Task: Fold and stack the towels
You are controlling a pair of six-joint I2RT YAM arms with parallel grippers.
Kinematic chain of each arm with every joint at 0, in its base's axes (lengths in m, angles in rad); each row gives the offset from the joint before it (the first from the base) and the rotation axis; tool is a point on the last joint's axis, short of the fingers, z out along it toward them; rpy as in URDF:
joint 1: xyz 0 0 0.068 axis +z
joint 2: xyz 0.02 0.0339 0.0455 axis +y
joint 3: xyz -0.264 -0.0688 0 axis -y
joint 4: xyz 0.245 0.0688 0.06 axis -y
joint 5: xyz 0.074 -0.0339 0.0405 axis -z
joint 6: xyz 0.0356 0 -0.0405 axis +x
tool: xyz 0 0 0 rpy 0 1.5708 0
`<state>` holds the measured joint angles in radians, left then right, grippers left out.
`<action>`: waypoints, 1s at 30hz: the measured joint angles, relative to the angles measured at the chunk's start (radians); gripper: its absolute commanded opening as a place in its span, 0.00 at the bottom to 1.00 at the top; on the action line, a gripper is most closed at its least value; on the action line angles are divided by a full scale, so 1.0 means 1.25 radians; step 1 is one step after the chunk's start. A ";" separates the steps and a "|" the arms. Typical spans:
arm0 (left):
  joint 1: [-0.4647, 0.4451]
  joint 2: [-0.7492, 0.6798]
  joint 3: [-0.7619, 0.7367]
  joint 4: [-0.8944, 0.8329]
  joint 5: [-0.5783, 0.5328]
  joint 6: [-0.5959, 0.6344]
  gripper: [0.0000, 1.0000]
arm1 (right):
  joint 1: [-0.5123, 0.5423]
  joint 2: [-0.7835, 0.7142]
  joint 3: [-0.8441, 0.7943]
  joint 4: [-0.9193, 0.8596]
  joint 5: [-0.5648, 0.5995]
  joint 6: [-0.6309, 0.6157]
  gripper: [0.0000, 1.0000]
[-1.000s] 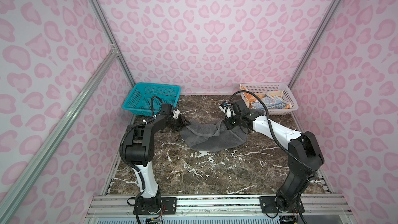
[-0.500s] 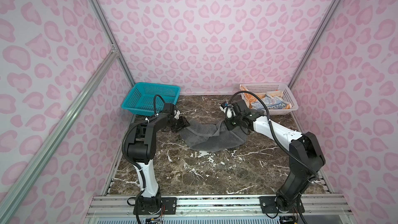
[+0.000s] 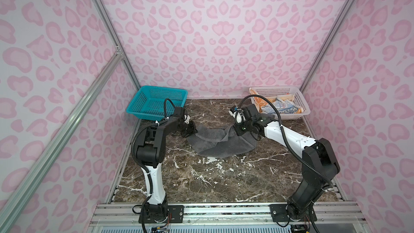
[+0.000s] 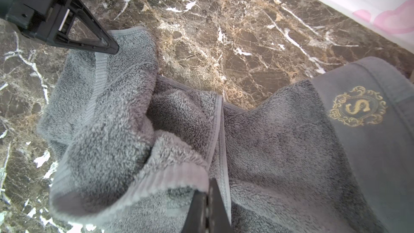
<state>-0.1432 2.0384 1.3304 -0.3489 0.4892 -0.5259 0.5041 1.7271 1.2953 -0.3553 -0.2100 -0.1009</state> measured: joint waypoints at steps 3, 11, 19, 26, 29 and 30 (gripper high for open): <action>0.000 -0.006 0.022 -0.006 -0.002 -0.005 0.03 | -0.013 -0.018 -0.005 0.005 0.000 0.000 0.00; 0.011 -0.160 0.092 -0.011 0.000 0.016 0.03 | -0.079 -0.100 0.005 0.005 -0.003 -0.009 0.00; 0.049 -0.359 0.201 -0.038 0.006 0.099 0.03 | -0.096 -0.248 0.087 -0.010 0.024 -0.049 0.00; 0.047 -0.558 0.284 -0.074 0.031 0.198 0.03 | -0.064 -0.405 0.192 -0.062 0.059 -0.065 0.00; 0.047 -0.652 0.298 -0.080 0.043 0.234 0.03 | 0.004 -0.482 0.223 -0.081 0.077 -0.083 0.00; 0.047 -0.681 0.300 -0.080 0.046 0.244 0.03 | 0.034 -0.509 0.229 -0.088 0.087 -0.089 0.00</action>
<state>-0.0841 1.1870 1.7058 -0.4488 0.5472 -0.2214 0.5465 1.0912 1.5822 -0.4648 -0.1009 -0.2127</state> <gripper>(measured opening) 0.080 0.049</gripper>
